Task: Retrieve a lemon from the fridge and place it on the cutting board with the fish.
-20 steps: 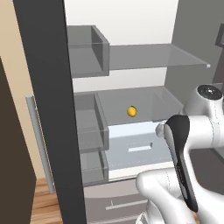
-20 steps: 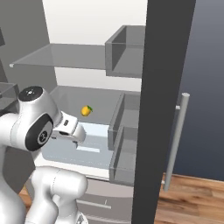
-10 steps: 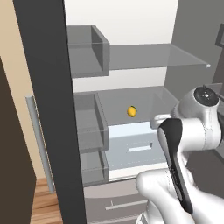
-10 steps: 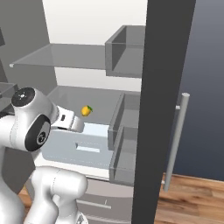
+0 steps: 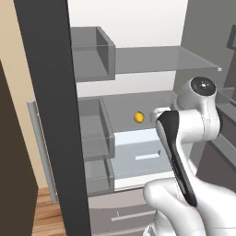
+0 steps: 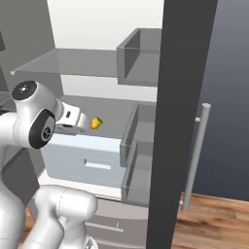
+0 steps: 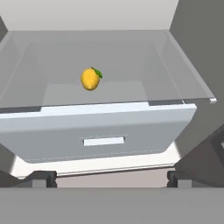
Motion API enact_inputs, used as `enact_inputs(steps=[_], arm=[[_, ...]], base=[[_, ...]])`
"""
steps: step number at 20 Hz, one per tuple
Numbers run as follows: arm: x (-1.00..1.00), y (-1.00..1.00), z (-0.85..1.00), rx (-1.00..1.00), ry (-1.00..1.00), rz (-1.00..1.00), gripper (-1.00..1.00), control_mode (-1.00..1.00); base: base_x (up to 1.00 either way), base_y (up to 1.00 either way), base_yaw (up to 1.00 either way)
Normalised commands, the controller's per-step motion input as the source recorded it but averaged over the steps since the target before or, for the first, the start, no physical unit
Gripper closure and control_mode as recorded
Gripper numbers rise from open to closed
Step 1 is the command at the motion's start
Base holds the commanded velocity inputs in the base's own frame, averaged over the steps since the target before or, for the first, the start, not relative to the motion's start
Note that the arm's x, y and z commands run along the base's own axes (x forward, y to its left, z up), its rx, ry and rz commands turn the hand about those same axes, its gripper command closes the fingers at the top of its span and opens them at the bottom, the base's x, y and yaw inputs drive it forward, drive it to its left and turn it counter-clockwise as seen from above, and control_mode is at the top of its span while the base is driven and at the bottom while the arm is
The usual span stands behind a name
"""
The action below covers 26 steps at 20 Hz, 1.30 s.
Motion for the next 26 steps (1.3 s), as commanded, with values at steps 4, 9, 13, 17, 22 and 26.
enact_inputs(steps=[4,9,13,17,22,26], arm=[[0.37,0.06,-0.09,0.0,-0.06,0.0,-1.0,-1.0],[0.2,0.06,-0.29,0.0,-0.07,0.0,-1.0,-1.0],[0.19,0.1,-0.19,0.0,-0.02,0.0,-1.0,-1.0],[0.25,0.01,-0.06,0.0,-0.01,0.02,-1.0,-1.0],[0.28,0.02,0.0,0.0,0.0,0.02,-1.0,-1.0],[0.18,0.02,0.0,0.0,0.01,0.0,-1.0,-1.0]], base=[[0.0,0.0,0.0],[0.0,0.0,0.0],[0.0,0.0,0.0],[0.0,0.0,0.0],[0.0,0.0,0.0],[0.0,0.0,0.0]])
